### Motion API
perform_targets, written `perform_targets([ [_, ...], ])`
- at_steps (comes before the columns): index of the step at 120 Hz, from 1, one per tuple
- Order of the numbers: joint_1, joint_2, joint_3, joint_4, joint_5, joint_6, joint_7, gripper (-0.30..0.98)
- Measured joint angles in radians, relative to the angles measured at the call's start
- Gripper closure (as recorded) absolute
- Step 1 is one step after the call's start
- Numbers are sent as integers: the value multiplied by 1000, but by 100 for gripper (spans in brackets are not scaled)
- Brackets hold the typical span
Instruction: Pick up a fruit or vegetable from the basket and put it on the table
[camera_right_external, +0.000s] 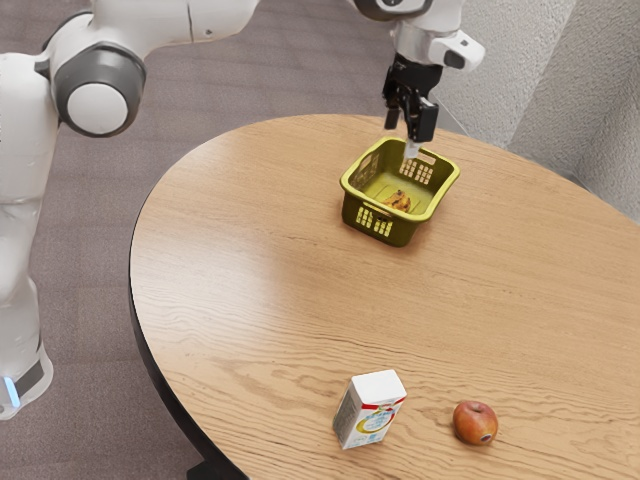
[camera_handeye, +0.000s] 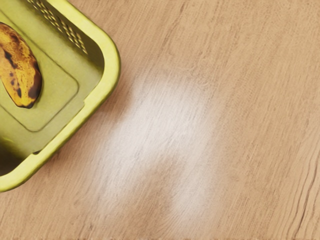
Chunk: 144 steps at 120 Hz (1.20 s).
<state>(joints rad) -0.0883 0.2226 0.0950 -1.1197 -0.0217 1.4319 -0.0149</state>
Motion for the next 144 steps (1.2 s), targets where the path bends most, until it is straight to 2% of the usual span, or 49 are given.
perform_targets([
  [41,4,16,11,18,-28,-69,-15,0],
  [52,5,-10,23,128,-33,-103,-19,0],
  [65,8,-31,37,175,-22,-120,-28,0],
  [78,24,31,37,180,-16,-124,-66,0],
  [100,173,138,33,180,-26,-106,-141,0],
  [144,184,212,30,181,-26,-32,-235,0],
])
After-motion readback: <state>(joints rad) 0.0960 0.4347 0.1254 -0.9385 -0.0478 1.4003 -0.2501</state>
